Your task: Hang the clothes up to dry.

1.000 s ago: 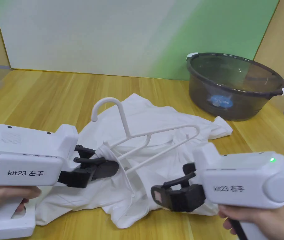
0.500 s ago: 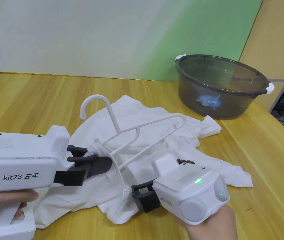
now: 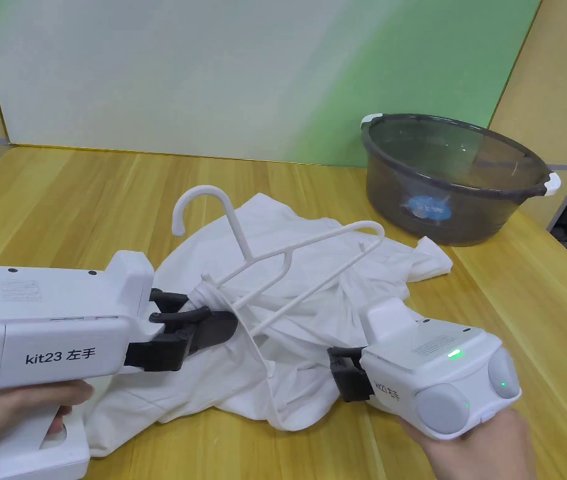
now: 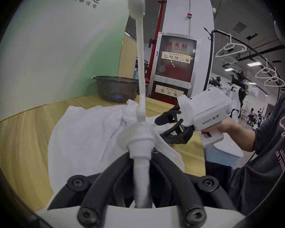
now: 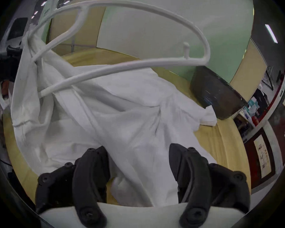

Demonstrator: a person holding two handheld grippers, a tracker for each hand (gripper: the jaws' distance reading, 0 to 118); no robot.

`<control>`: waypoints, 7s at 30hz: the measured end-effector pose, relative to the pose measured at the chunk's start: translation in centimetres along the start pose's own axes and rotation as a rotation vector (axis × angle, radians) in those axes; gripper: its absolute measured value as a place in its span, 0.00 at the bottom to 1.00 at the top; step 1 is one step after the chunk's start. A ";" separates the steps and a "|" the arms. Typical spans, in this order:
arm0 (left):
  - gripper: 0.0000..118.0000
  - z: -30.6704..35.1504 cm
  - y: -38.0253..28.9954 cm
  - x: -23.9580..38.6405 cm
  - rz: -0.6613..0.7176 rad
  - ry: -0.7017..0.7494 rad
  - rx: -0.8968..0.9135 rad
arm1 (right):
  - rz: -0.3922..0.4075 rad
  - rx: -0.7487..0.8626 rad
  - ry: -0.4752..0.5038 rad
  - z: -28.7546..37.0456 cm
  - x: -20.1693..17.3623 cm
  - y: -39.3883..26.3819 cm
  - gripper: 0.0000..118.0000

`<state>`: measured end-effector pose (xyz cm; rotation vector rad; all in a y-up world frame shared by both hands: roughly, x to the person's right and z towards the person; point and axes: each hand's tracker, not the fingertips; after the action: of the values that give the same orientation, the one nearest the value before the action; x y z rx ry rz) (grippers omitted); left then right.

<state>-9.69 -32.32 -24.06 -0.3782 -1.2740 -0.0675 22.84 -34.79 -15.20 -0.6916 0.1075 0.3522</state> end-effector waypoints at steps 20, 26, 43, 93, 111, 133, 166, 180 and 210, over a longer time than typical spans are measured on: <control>0.02 -0.4 0.7 1.5 -0.094 0.040 -0.043 | -0.143 0.025 0.282 0.3 2.2 -0.8 0.11; 0.02 0.4 0.8 2.1 -0.119 0.027 -0.047 | -0.266 0.091 0.263 2.1 7.3 2.3 0.11; 0.02 -1.2 0.4 2.6 -0.110 0.126 -0.140 | -0.447 0.106 0.269 -3.1 14.9 3.8 0.11; 0.02 -3.0 1.4 1.1 -0.027 0.240 0.070 | 0.176 0.167 0.847 1.5 1.1 5.9 0.68; 0.02 -4.0 3.1 -2.4 -0.322 -0.071 -0.093 | 0.816 -0.034 0.927 -4.5 5.5 16.2 0.36; 0.49 -3.8 4.4 -3.6 -0.294 -0.075 -0.181 | 0.610 -0.068 0.900 -4.2 3.2 14.1 0.08; 0.00 -5.7 3.0 -4.0 0.077 1.115 0.218 | -0.381 0.470 0.088 -5.7 5.0 8.5 0.07; 0.00 -3.5 2.7 -4.1 0.136 1.070 0.231 | -0.384 0.426 0.029 -5.6 6.2 6.9 0.08; 0.00 -2.3 4.5 -0.3 -0.054 0.150 0.305 | -0.157 0.574 0.625 0.0 6.5 5.5 0.07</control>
<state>-6.51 -28.92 -25.97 -0.0743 -1.1253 0.0522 27.02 -29.04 -19.92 -0.2154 0.7158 -0.0636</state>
